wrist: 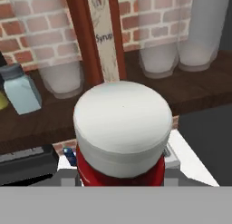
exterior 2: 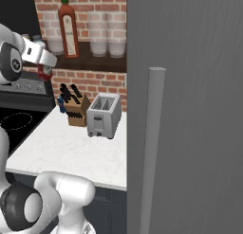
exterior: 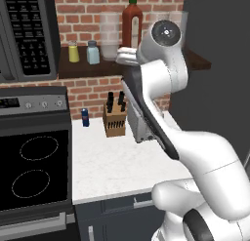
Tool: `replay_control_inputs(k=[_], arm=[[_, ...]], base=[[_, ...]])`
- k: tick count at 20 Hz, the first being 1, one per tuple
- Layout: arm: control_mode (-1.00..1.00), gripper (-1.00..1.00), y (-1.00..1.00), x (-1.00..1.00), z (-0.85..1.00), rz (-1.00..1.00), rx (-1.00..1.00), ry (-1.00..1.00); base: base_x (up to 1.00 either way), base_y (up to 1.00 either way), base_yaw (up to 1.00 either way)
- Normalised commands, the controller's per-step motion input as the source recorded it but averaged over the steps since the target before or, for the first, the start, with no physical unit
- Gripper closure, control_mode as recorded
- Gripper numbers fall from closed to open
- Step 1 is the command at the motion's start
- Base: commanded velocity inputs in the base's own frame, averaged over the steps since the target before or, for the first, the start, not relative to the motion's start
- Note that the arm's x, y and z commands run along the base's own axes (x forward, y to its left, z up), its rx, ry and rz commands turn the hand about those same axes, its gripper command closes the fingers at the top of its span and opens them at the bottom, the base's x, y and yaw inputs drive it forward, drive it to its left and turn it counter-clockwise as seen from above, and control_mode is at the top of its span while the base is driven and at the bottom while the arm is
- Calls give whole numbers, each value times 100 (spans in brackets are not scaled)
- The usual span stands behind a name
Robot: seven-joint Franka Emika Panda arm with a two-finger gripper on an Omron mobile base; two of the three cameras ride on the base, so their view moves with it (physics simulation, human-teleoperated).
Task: Put the shaker and condiment bottle from the counter next to their counterparts in the cabinet.
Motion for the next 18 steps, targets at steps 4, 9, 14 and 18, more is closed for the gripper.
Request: replay_control_inputs(k=[4, 9, 14, 18], arm=[[-100, 100, -29, -15, 83, -18, 13, -2], [-100, 100, -27, -10, 48, -11, 12, -1], [-100, 100, -24, 0, 0, 0, 4, 0], [-100, 100, -23, 0, 0, 0, 0, 0]], base=[[0, 0, 0], [0, 0, 0], [0, 0, 0], [0, 0, 0]])
